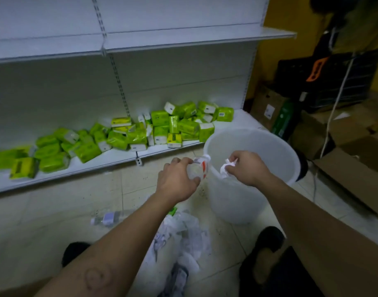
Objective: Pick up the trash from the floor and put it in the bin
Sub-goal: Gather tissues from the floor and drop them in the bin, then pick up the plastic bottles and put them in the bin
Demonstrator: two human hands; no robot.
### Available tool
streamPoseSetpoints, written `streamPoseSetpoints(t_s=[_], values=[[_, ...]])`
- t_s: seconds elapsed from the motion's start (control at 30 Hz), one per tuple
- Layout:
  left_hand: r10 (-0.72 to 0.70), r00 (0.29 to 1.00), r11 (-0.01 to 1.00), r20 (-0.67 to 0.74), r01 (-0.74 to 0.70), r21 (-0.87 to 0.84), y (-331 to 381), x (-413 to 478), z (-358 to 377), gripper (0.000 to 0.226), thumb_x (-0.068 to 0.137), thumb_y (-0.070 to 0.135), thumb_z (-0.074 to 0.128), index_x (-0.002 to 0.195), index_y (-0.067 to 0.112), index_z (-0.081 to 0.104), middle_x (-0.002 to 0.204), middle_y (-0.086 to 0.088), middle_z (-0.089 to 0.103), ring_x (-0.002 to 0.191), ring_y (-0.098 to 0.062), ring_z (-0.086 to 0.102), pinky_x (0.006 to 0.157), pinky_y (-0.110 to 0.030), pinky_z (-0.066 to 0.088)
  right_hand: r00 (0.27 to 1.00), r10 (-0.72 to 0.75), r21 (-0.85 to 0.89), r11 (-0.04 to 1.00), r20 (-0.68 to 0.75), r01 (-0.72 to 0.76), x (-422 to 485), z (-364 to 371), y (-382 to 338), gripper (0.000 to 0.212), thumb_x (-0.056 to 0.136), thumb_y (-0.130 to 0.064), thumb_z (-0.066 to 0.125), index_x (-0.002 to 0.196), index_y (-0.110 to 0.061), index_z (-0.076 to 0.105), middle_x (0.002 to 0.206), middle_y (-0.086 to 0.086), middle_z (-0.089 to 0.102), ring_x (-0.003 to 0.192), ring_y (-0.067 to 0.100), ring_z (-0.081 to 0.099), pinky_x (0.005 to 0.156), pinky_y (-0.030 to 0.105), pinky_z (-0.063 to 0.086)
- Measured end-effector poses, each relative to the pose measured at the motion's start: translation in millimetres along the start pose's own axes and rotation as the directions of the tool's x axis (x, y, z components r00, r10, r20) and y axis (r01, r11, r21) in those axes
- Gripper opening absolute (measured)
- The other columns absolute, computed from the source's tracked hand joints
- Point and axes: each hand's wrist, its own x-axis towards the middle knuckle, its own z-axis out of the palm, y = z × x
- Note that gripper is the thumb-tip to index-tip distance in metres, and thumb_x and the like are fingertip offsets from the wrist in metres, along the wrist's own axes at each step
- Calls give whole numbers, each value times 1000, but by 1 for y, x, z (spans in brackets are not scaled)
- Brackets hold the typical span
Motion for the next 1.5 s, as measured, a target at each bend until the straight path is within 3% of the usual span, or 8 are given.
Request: streamPoseSetpoints(t_s=[0.27, 0.37, 0.47, 0.6, 0.83, 1.13, 1.27, 1.5], values=[[105, 993, 993, -47, -107, -52, 71, 47, 38, 50, 78, 44, 65, 124, 26, 55, 134, -4, 53, 122, -27, 49, 99, -43, 43, 941, 274, 276, 937, -200, -214, 16, 7, 53, 10, 78, -23, 67, 87, -22, 65, 93, 5, 70, 74, 18, 55, 70, 25, 43], [110, 992, 989, -54, -115, -97, 82, 63, 57, 49, 79, 43, 67, 123, 24, 57, 132, -5, 53, 122, -25, 49, 100, -39, 43, 942, 277, 239, 943, -188, -230, 24, 11, 68, 28, 83, -26, 61, 110, -22, 64, 111, 7, 69, 97, 27, 61, 85, 33, 48], [111, 993, 974, -46, -118, -193, 87, 80, 65, 54, 80, 44, 69, 126, 19, 55, 132, -7, 52, 123, -23, 50, 101, -31, 38, 970, 240, 136, 963, -26, -235, 29, 8, 85, 62, 85, -29, 59, 143, -28, 35, 137, 8, 53, 123, 32, 49, 103, 38, 39], [168, 984, 973, 63, -155, -171, 80, 86, 63, 57, 82, 41, 68, 132, 19, 51, 134, -7, 54, 124, -21, 51, 101, -30, 39, 964, 266, 136, 956, -19, -261, 34, 0, 81, 67, 82, -29, 60, 143, -21, 34, 135, 12, 53, 120, 33, 52, 101, 39, 45], [63, 993, 993, 96, -72, 93, 15, 45, 6, 58, 81, 42, 67, 133, 22, 51, 139, -5, 52, 128, -23, 49, 105, -40, 42, 988, -29, 112, 994, 149, 12, 36, 32, -6, 75, 76, -39, 68, 142, -23, 38, 140, 15, 47, 126, 31, 49, 102, 38, 44], [-236, 972, 932, 0, 227, 281, -88, -67, -95, 59, 82, 40, 65, 134, 15, 49, 137, -9, 54, 124, -27, 52, 100, -42, 45, 861, -399, 186, 916, 315, 357, -50, 113, -146, 72, 77, -41, 67, 141, -24, 39, 143, 12, 41, 129, 29, 44, 102, 39, 41], [-320, 946, 908, -46, 320, 272, -122, -101, -118, 55, 82, 40, 65, 131, 19, 52, 135, -7, 56, 122, -26, 54, 99, -39, 46, 782, -437, 124, 894, 445, 430, -86, 146, -161, 72, 80, -43, 63, 144, -27, 33, 142, 11, 38, 129, 30, 42, 104, 41, 40], [-428, 903, 885, 23, 414, 213, -187, -124, -98, 49, 87, 41, 59, 131, 20, 51, 132, -8, 57, 117, -27, 54, 98, -42, 46, 760, -369, 6, 901, 536, 434, -87, 175, -153, 66, 81, -38, 62, 141, -25, 37, 135, 12, 45, 122, 31, 47, 99, 40, 43]])
